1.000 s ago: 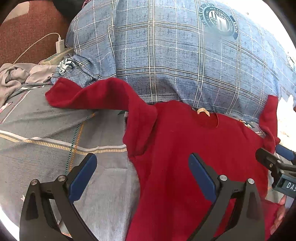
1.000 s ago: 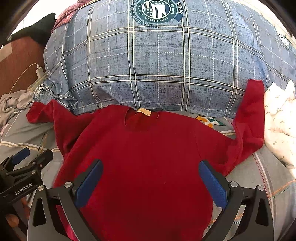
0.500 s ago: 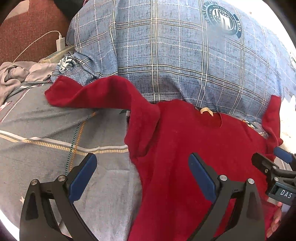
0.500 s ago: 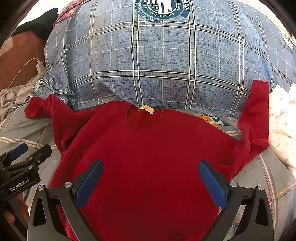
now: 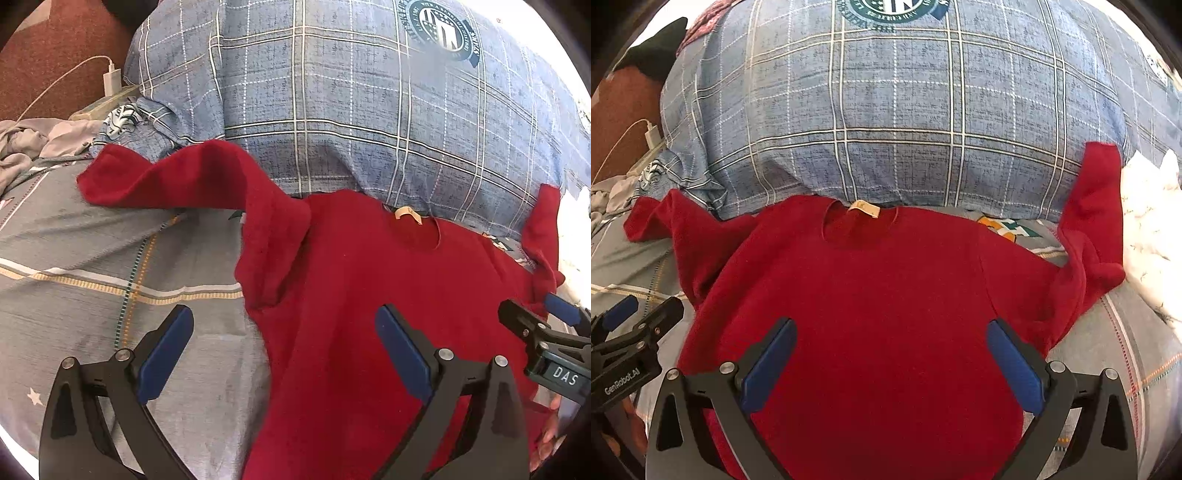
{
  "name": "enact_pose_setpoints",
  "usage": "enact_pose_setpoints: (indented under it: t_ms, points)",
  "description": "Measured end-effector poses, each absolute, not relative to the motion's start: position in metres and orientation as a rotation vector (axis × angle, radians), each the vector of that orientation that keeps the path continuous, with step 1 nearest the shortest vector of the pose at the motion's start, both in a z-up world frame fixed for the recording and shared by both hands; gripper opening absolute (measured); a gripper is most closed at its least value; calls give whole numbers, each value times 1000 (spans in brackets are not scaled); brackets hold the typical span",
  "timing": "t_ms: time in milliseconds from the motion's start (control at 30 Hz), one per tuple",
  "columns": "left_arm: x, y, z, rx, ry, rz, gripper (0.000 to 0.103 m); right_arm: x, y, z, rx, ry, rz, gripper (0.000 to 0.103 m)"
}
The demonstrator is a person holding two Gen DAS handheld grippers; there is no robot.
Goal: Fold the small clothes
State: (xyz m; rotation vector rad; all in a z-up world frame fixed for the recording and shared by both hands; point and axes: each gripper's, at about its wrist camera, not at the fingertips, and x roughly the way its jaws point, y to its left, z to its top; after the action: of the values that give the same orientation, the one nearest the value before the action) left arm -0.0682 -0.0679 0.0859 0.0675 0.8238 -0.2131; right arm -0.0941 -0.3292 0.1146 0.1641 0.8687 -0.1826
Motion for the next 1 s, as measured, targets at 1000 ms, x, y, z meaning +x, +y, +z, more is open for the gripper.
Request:
enact_pose_setpoints:
  t_ms: [1000]
  points:
    - [-65, -78, 85, 59, 836, -220, 100, -92, -339, 116, 149, 907, -237, 101]
